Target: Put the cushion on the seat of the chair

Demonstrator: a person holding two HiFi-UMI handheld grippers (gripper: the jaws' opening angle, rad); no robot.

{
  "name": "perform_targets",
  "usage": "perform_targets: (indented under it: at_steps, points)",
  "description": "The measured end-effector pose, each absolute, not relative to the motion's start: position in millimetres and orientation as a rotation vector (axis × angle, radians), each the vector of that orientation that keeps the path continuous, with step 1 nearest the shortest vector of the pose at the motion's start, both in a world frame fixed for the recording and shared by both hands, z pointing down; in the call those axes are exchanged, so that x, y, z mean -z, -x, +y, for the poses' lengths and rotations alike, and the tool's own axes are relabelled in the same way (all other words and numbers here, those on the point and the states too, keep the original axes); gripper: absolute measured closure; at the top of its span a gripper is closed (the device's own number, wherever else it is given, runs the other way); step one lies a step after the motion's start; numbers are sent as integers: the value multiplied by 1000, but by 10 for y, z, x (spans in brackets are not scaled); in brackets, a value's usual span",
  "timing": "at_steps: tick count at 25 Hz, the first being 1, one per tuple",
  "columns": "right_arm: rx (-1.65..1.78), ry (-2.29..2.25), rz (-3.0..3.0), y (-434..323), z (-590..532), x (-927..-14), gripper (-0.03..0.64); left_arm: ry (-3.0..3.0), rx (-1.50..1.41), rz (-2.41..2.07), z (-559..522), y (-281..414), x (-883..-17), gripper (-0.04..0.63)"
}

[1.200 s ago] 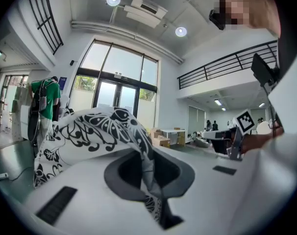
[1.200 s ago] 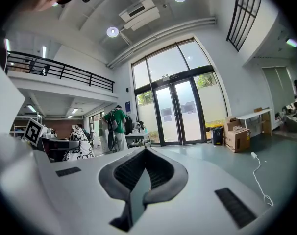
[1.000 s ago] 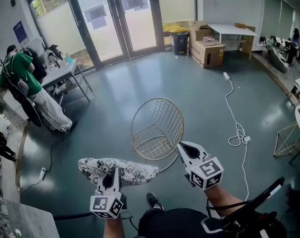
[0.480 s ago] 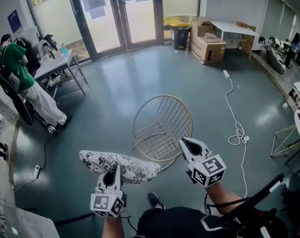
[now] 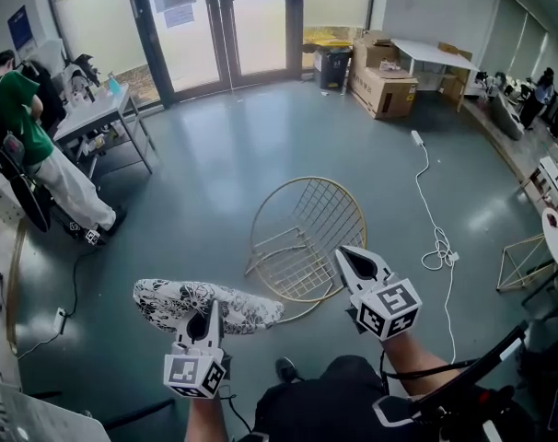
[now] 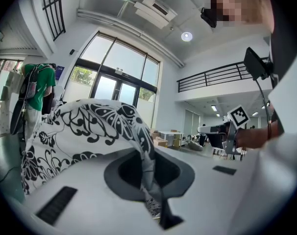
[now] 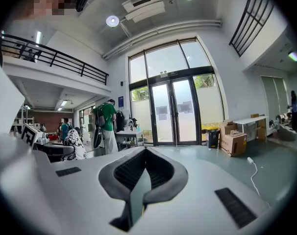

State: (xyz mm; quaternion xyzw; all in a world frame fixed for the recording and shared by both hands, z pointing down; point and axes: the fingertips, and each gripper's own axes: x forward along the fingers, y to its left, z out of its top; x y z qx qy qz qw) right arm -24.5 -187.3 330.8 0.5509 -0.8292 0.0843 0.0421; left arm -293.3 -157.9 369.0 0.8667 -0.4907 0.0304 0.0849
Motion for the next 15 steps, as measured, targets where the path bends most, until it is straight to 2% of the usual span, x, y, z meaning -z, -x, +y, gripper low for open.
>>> perform_targets:
  at_steps: [15]
  points:
    - [-278,-1650,-2573,72,-2478,-3356,609,-2547,-184,-1491,-2045,2744,-3886,575]
